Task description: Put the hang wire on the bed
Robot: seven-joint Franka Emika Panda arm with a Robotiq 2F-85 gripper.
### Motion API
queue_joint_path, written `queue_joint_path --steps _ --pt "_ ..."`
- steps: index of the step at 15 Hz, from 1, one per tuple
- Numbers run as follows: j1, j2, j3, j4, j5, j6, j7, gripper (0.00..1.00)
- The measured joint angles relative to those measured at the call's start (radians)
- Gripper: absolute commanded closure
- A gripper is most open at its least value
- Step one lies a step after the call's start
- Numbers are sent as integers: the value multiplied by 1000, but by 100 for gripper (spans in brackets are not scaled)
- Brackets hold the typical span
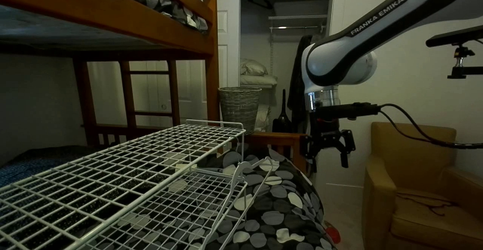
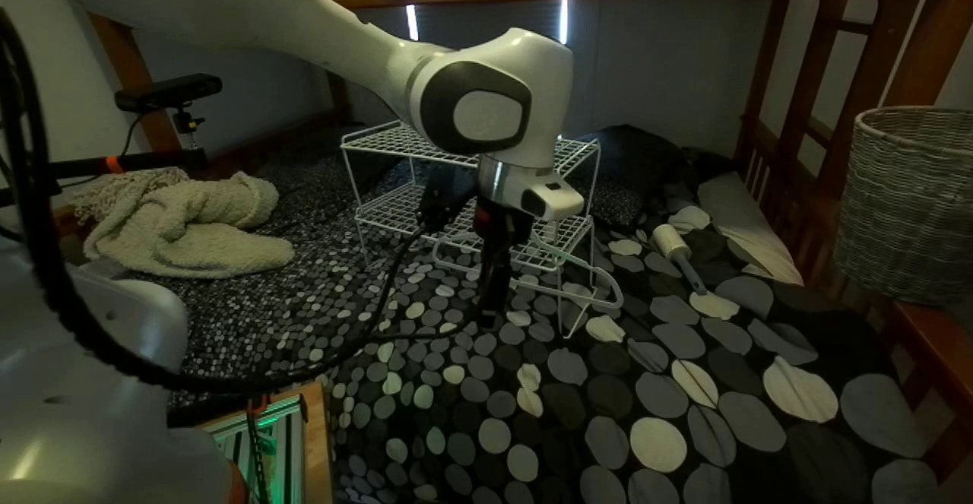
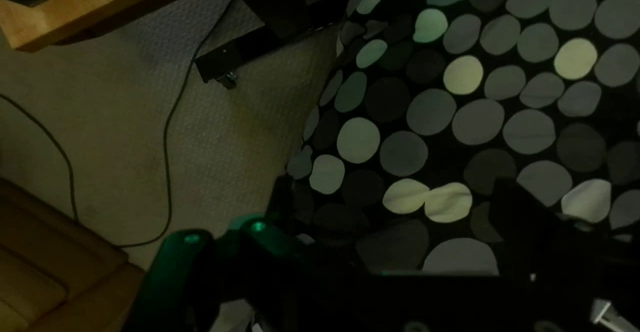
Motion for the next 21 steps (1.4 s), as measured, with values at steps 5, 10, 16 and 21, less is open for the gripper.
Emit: queue_joint_path --steps 5,10,16,21 --pt "-2 135 0 125 -17 46 241 0" --pt "0 203 -5 180 -19 88 345 0" --pt "6 206 -12 186 -18 93 374 0" --pt "9 244 -25 237 -7 147 447 0"
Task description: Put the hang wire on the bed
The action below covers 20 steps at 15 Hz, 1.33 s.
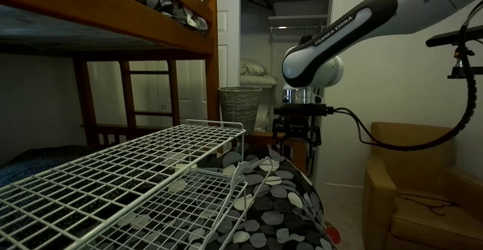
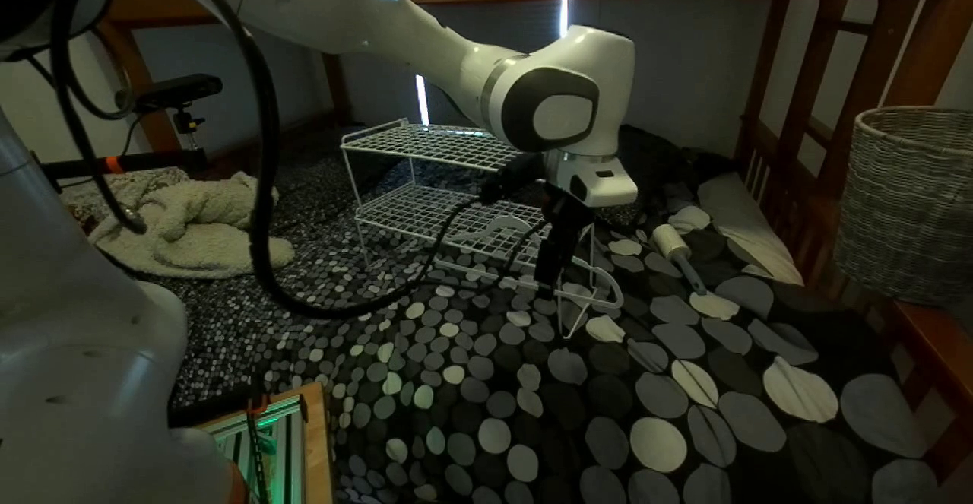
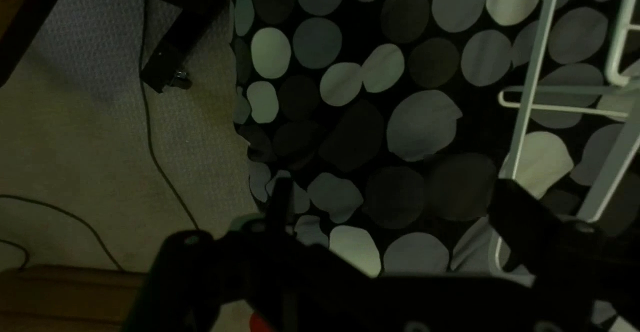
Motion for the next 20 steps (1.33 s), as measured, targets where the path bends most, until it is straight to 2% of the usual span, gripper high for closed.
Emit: queue_joint_path --steps 6,16,17,19,20 --pt "10 98 -13 91 6 11 57 0" --pt "77 252 -20 273 9 11 155 0" --pt "81 264 -21 286 11 11 155 4" --pt "88 289 -22 307 14 11 156 29" --pt "90 302 -24 316 18 11 157 29"
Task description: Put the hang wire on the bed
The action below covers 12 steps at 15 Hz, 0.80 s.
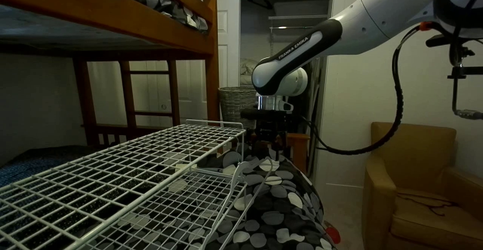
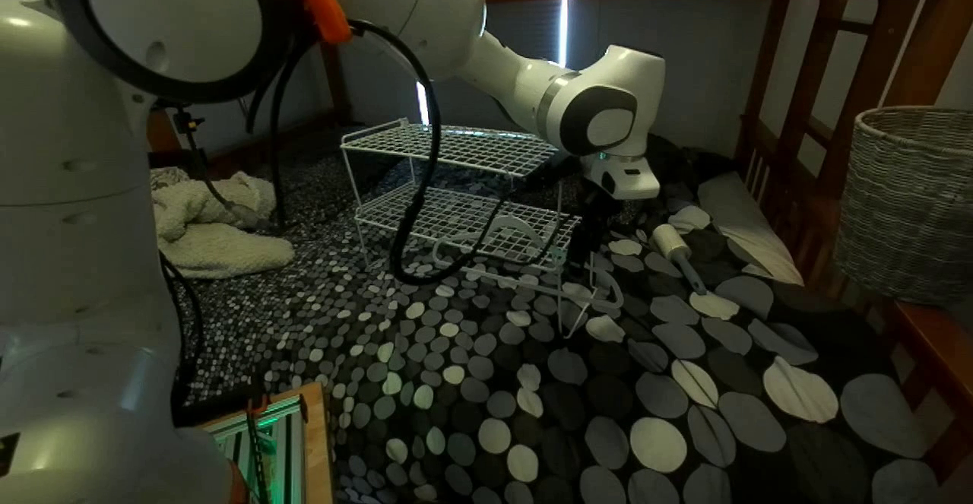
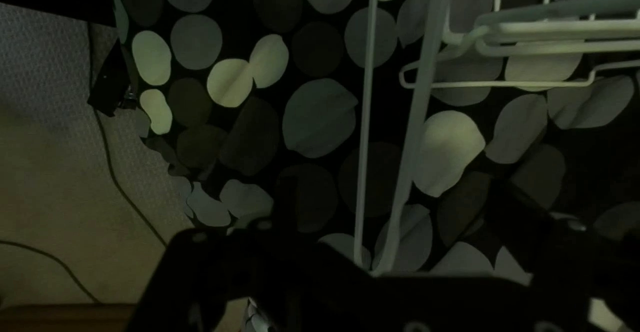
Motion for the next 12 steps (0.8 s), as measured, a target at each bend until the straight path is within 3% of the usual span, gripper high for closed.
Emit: queue_joint_path --steps 9,12 --pt "12 74 -14 56 28 0 0 99" --pt "14 76 -17 66 42 -1 0 100"
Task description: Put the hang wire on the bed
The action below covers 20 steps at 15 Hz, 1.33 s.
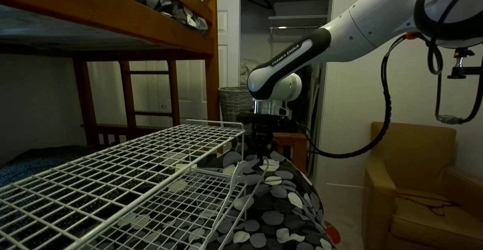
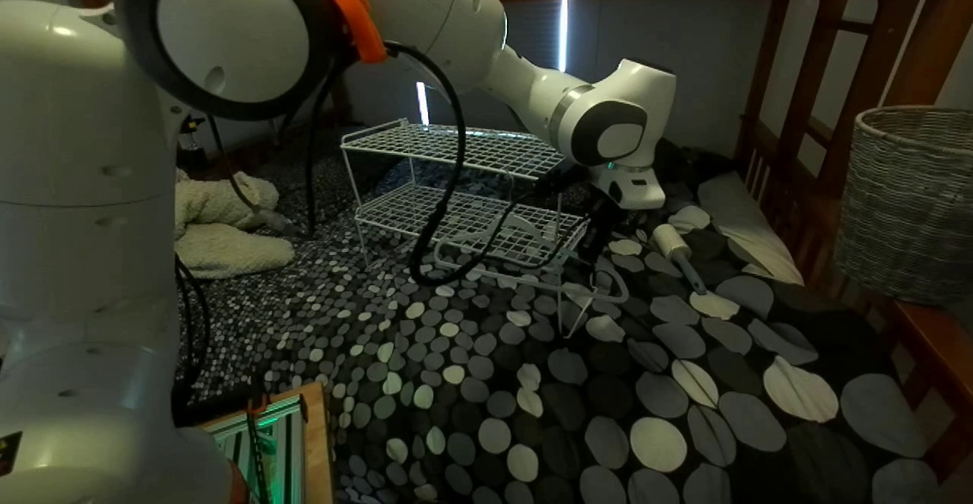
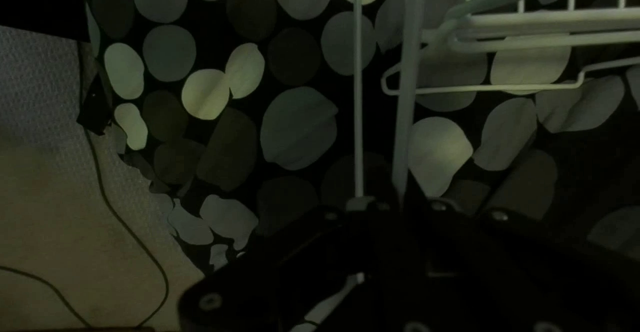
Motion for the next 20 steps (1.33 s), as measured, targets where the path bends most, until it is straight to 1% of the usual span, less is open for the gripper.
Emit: queue_joint_path --steps 5,10,14,16,20 --pt "-1 -3 -7 10 29 0 0 99" --pt "-9 -12 -19 10 90 -1 0 99" --pt "-9 -18 -30 2 126 -10 30 99" --pt "-9 -19 -33 -4 130 -15 63 99" --pt "-8 -28 -40 -21 130 -62 178 99"
